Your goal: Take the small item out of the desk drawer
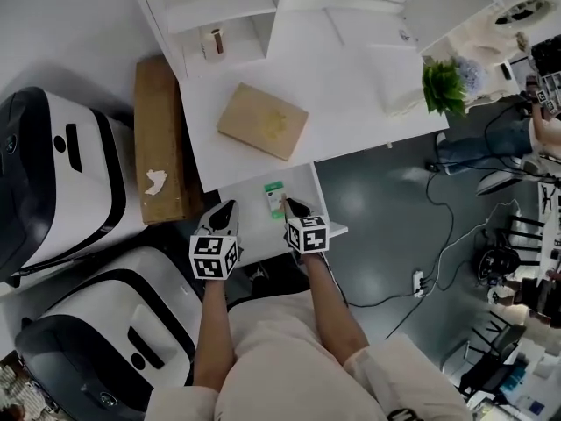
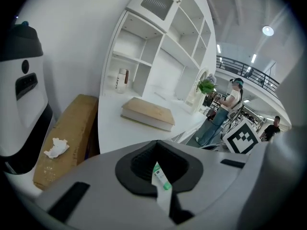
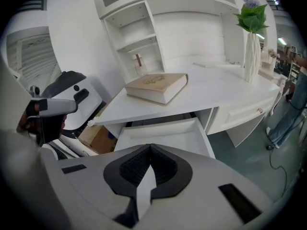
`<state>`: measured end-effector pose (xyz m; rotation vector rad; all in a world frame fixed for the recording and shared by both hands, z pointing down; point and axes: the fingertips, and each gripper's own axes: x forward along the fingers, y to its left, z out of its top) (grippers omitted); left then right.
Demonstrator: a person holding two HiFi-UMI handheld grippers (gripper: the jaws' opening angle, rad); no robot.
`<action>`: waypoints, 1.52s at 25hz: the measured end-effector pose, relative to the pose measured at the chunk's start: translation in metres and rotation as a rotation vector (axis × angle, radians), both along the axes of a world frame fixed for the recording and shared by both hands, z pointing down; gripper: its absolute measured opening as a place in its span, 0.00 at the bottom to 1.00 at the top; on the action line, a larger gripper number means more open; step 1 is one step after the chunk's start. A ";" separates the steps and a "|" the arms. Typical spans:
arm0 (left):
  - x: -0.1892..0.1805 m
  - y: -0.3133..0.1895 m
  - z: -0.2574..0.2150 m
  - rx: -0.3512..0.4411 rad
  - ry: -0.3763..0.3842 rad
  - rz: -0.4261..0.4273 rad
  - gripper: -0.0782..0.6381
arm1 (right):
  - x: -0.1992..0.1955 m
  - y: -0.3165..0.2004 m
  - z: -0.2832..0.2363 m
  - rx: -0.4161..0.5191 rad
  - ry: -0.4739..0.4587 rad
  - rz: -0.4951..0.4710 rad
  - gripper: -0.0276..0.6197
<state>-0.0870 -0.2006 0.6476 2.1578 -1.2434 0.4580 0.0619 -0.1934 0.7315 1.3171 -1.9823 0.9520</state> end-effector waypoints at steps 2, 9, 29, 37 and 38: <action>0.004 -0.006 0.002 -0.003 0.007 0.003 0.13 | 0.000 -0.006 0.010 -0.018 0.009 -0.001 0.08; 0.014 -0.014 0.019 -0.037 0.011 0.014 0.13 | -0.008 -0.029 0.046 -0.065 0.016 -0.002 0.12; 0.055 -0.023 0.017 -0.037 0.028 -0.001 0.13 | 0.005 -0.024 0.164 -0.257 0.101 0.049 0.44; 0.050 -0.030 0.017 -0.027 0.031 -0.038 0.13 | -0.001 -0.008 0.190 -0.331 0.122 0.047 0.63; 0.049 -0.029 0.019 -0.030 0.029 -0.045 0.13 | 0.000 -0.008 0.192 -0.336 0.130 0.051 0.64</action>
